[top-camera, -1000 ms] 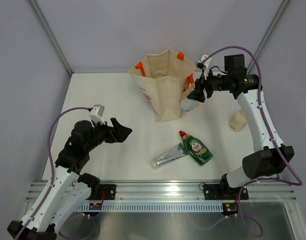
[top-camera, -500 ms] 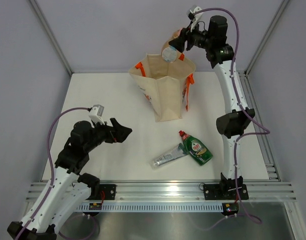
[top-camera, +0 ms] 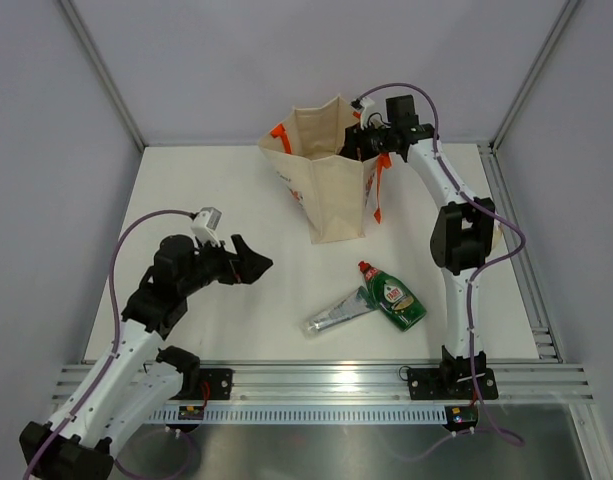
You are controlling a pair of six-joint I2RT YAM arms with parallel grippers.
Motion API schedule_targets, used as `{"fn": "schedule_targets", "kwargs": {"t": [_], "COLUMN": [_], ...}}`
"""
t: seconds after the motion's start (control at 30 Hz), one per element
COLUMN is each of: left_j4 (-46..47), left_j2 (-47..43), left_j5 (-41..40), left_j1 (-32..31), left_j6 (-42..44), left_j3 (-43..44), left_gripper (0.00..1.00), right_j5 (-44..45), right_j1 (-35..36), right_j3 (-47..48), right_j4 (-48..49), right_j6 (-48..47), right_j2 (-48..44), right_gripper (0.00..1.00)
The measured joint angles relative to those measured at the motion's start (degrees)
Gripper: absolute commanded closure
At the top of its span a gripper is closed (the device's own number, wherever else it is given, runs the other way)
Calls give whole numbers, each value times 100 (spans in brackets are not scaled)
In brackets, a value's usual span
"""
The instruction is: Place the personal care products into the canvas bag
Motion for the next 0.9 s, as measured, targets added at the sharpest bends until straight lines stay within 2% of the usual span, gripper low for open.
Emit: {"fn": "schedule_targets", "kwargs": {"t": [0.03, 0.1, 0.13, 0.17, 0.3, 0.4, 0.57, 0.67, 0.77, 0.9], "left_j4": [76, 234, 295, 321, 254, 149, -92, -225, -367, -562], "left_j2": [26, 111, 199, 310, 868, 1314, 2120, 2623, 3176, 4030], "left_j5": [83, 223, 295, 354, 382, 243, -387, -758, -1139, -1792], "left_j1": [0, 0, -2, -24, -437, -1040, -2312, -2927, -3427, -4107], "left_j6": [-2, -11, -13, -2, 155, 433, 1049, 1381, 1646, 1853], "left_j3": [-4, -2, 11, 44, 332, 577, 1003, 1250, 1515, 1869], "left_gripper": [1, 1, 1, 1, 1, 1, 1, 3, 5, 10], "right_j5": [37, 157, 227, 280, 555, 807, 1064, 1097, 575, -20], "right_j1": [15, 42, 50, 61, 70, 68, 66, 13, -210, -686], "right_j3": [-68, -138, -133, -125, 247, 595, 411, -695, -2009, -3888], "right_j4": [-4, -7, -13, -33, -374, -529, -498, -96, 35, -92], "right_j6": [66, 114, 142, 153, 98, 20, -203, -278, -516, -927], "right_j2": [-28, -72, -76, -76, -87, -289, -1572, -3060, -4496, -5893], "right_gripper": [77, 56, 41, 1, 1, 0, 0, 1, 1, 1]}}
